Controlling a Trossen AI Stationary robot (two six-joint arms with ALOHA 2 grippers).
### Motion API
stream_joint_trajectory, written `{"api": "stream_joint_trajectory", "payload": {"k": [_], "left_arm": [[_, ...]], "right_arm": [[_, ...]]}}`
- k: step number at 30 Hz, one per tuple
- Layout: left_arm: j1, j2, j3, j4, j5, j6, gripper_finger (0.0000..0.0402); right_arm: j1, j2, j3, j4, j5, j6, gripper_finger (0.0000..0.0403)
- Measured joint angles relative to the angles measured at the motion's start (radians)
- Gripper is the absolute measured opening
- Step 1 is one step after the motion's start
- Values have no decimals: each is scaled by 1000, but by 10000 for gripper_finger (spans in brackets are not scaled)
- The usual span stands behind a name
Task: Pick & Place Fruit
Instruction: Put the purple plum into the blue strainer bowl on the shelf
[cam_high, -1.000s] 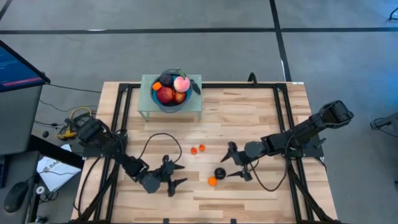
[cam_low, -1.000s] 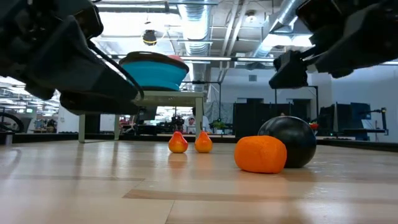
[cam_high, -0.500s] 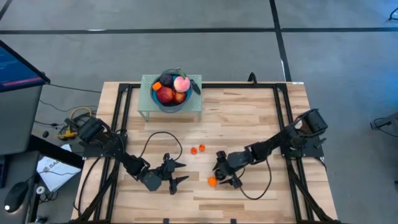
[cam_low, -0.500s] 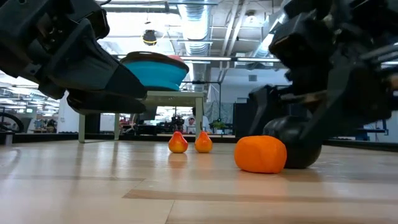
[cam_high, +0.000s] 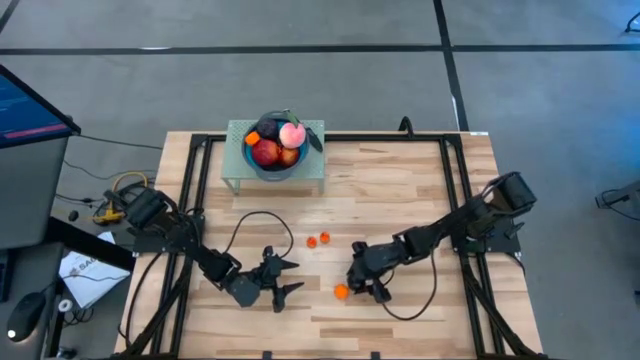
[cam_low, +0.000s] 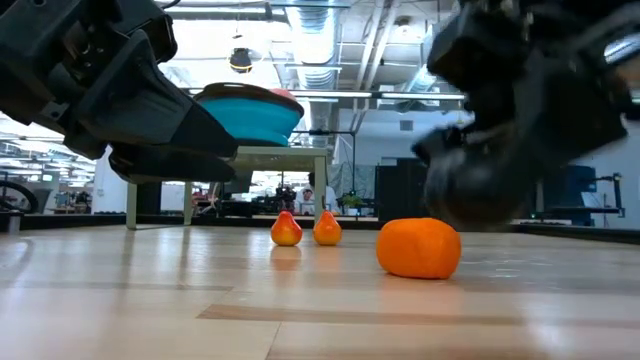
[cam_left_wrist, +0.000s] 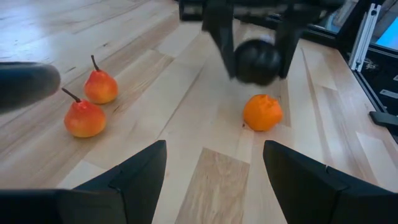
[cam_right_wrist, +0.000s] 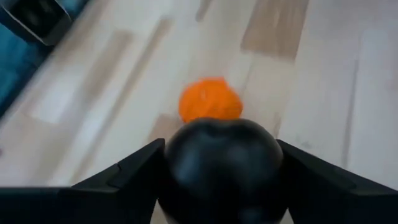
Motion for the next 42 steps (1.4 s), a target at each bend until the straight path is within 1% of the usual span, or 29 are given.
{"api": "stream_joint_trajectory", "payload": {"k": [3,5,6,8,11,14,17,19,22,24,25,28,30,32,34,36,37,38,42], "left_arm": [[0,0,0,3,0,0,261],[0,0,0,5,0,0,261],[0,0,0,6,0,0,261],[0,0,0,11,0,0,261],[0,0,0,16,0,1,261],[0,0,1,23,0,3,258],[0,0,1,35,4,13,253],[0,0,2,72,25,63,249],[0,1,39,148,72,211,243],[-1,1,85,204,127,363,242],[-1,1,112,222,153,441,242],[-11,1,206,235,229,679,242],[-18,1,263,240,291,820,242],[-19,-3,312,242,355,924,242],[-18,-22,355,248,416,975,241],[-18,-53,392,252,398,1007,241],[-18,-68,406,254,373,1049,241],[-23,-85,413,252,343,1116,243],[-49,-100,450,235,240,1488,259]], "right_arm": [[-1,-78,0,-16,-6,-4,260],[-13,-125,0,-10,-38,-11,261],[-20,-144,0,6,-57,-14,262],[-43,-177,0,94,-118,-5,264],[-90,-194,0,303,-261,45,265],[-134,-172,0,566,-387,143,265],[-169,-115,1,826,-459,264,265],[-183,-68,3,982,-486,336,265],[-186,0,11,1187,-499,435,265],[-185,45,21,1309,-511,500,265],[-185,62,22,1340,-530,528,265],[-177,74,37,1293,-539,550,265],[-168,87,53,1333,-546,550,265],[-158,91,50,1336,-565,557,265],[-150,87,60,1323,-574,550,265],[-147,83,61,1340,-577,551,265],[-146,84,61,1339,-576,550,265],[-146,84,61,1336,-576,547,265],[-151,84,63,1337,-576,522,265]]}}
